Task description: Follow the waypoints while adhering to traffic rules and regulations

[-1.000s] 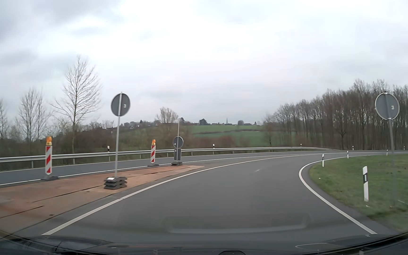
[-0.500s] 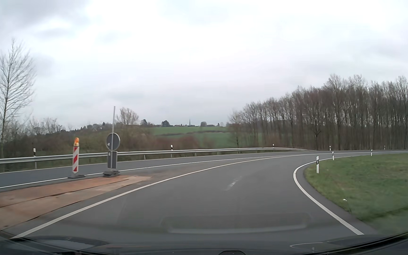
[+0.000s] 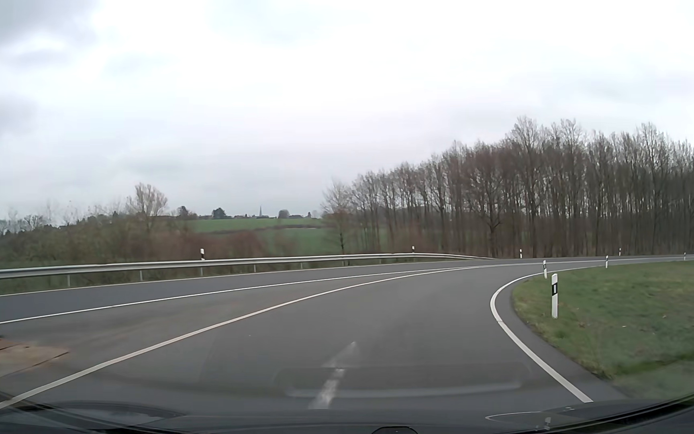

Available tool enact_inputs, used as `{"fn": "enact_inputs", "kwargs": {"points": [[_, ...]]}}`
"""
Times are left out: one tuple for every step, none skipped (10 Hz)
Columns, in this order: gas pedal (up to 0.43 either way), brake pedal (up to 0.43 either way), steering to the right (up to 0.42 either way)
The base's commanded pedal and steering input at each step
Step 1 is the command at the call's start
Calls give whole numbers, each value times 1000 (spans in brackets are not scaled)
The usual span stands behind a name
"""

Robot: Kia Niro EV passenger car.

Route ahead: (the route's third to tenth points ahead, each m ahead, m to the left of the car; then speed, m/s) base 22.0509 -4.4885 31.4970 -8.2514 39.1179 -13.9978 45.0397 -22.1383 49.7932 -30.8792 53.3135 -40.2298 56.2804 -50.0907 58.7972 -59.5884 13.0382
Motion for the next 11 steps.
{"fn": "enact_inputs", "kwargs": {"points": [[157, 0, 99], [157, 0, 99], [157, 0, 98], [157, 0, 98], [157, 0, 97], [157, 0, 95], [157, 0, 95], [157, 0, 95], [157, 0, 95], [157, 0, 92], [157, 0, 87]]}}
